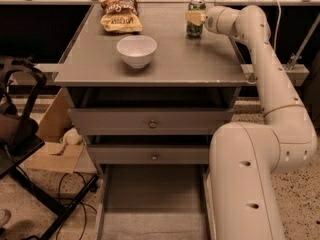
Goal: Place green can into bottom drawer
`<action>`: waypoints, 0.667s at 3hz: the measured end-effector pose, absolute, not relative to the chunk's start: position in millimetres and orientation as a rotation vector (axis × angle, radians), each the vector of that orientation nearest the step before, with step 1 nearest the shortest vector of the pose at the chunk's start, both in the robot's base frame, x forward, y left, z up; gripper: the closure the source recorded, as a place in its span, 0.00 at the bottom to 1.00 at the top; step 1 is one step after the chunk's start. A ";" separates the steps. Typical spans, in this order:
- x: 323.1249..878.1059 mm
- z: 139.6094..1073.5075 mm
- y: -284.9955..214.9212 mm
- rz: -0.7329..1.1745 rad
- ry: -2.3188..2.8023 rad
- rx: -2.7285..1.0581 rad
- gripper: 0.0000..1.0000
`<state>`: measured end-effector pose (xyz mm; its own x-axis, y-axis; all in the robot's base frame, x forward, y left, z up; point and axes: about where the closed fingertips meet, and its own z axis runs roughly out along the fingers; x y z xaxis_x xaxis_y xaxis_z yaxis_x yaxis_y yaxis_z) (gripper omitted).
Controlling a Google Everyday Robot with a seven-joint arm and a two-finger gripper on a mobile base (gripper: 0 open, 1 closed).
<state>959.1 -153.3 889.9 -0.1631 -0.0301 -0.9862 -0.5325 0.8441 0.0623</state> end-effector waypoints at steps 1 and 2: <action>945.5 919.7 -166.2 0.438 1.668 -0.478 1.00; 907.6 959.7 -202.2 0.423 1.658 -0.526 1.00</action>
Offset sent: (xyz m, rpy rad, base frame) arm -0.1355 -0.1050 0.1267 -0.1183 -0.0708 0.0617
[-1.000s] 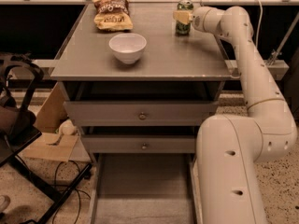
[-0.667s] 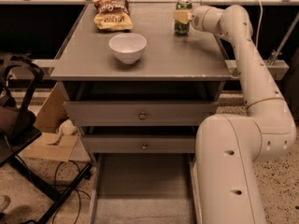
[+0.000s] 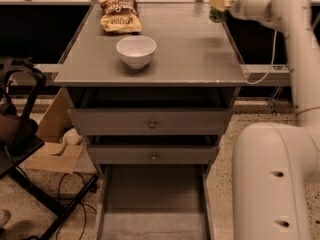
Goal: Place green can into bottom drawer
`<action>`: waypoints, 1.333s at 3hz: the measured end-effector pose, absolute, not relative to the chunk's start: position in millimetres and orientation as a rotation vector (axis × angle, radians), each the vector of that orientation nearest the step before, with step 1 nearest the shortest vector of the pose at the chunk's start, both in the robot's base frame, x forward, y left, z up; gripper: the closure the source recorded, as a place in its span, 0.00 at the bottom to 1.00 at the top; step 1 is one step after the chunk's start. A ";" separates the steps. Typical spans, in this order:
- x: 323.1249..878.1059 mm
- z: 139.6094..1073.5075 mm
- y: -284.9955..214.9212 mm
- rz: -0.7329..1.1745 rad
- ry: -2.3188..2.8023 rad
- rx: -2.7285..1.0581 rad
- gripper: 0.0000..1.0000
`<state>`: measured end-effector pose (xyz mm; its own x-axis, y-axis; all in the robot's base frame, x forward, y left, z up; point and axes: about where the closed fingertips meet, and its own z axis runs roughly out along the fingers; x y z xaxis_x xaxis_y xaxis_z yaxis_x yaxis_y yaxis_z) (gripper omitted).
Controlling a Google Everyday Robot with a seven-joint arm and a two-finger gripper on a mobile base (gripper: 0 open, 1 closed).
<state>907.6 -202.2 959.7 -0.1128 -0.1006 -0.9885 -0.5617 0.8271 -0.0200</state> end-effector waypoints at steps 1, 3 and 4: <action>857.6 985.7 -247.1 0.414 1.686 -0.560 1.00; 693.2 1041.1 -366.2 0.310 1.700 -0.503 1.00; 635.8 1016.4 -374.0 0.327 1.703 -0.520 1.00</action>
Offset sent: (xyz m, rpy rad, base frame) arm -0.2618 -0.1580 0.0153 -0.0781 0.1607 -0.0672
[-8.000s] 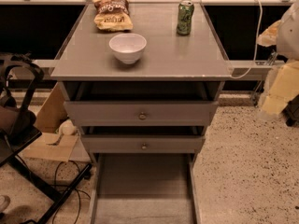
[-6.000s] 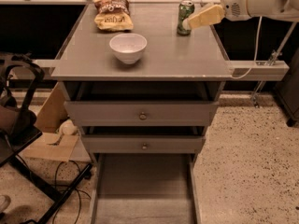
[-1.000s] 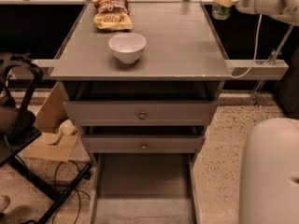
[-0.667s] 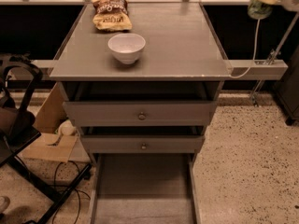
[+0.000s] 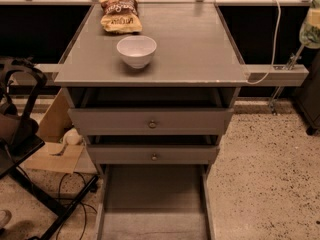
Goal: Place green can into bottom drawer
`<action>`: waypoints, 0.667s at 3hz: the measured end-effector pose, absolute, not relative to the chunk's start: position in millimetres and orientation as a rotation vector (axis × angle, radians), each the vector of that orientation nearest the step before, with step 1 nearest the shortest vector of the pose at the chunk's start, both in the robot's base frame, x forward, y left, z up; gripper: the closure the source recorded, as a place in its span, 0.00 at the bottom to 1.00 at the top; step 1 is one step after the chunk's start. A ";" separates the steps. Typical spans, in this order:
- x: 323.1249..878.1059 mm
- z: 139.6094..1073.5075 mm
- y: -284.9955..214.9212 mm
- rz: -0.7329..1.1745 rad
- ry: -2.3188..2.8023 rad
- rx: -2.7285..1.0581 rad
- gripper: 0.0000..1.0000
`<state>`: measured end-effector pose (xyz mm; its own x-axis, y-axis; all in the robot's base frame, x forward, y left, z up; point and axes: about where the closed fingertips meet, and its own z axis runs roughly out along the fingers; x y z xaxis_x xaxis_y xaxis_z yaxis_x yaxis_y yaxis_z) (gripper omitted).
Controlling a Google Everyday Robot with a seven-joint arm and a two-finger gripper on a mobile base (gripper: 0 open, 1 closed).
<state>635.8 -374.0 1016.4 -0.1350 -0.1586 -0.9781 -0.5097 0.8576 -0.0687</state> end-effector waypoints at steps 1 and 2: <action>595.0 984.6 -365.1 0.407 1.658 -0.570 1.00; 589.5 988.6 -359.7 0.393 1.626 -0.603 1.00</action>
Offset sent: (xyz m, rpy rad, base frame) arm -0.0367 0.0069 -0.0287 0.0280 -0.0135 0.0702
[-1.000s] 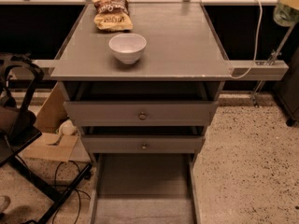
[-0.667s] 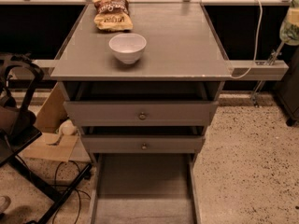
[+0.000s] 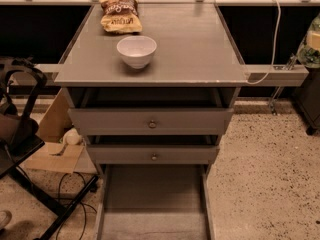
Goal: Place green can into bottom drawer
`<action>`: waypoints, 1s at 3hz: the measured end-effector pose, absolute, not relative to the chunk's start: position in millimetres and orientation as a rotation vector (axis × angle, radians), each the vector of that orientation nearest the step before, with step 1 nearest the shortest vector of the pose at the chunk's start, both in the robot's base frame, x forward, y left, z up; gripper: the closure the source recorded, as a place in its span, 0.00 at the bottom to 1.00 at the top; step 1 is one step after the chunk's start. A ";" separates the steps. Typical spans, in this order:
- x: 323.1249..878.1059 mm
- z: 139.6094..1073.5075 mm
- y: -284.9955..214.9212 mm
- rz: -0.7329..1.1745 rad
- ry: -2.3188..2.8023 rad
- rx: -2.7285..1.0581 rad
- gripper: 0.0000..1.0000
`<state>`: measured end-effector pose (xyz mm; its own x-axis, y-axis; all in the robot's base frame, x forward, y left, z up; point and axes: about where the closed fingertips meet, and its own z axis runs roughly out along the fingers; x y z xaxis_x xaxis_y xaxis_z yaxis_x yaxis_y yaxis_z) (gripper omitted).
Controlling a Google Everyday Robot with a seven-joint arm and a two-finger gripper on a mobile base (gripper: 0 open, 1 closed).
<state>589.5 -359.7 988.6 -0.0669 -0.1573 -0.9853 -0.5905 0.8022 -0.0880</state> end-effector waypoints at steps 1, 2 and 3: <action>590.0 988.5 -359.0 0.394 1.626 -0.604 1.00; 573.8 973.5 -354.3 0.397 1.630 -0.624 1.00; 518.7 930.0 -336.5 0.422 1.612 -0.674 1.00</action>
Offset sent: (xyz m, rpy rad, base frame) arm -0.0843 0.0177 -0.0762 -0.0603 0.0231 0.0632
